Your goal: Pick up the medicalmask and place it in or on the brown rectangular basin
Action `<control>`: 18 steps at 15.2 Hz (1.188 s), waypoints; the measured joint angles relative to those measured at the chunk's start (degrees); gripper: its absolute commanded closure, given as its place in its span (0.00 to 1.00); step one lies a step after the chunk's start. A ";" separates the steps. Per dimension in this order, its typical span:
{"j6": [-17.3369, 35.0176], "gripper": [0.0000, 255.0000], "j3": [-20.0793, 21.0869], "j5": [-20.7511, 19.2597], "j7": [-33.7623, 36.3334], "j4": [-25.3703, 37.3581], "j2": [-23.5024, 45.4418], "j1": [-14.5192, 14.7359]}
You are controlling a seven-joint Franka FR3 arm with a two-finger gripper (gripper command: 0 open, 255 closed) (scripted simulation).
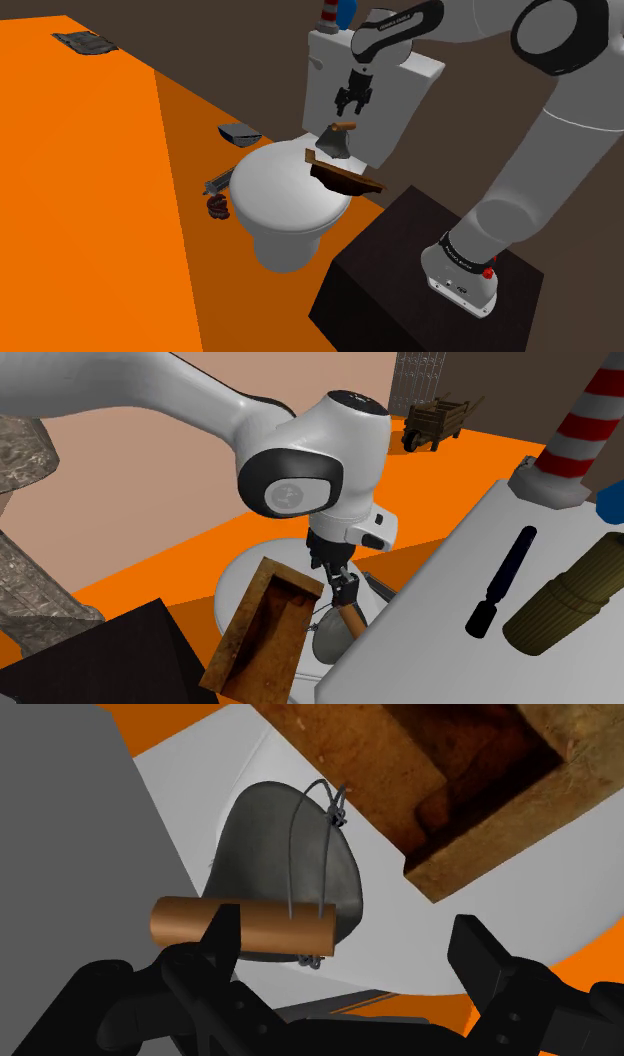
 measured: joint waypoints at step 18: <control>5.63 1.00 0.38 2.90 -2.80 4.08 10.51 -1.26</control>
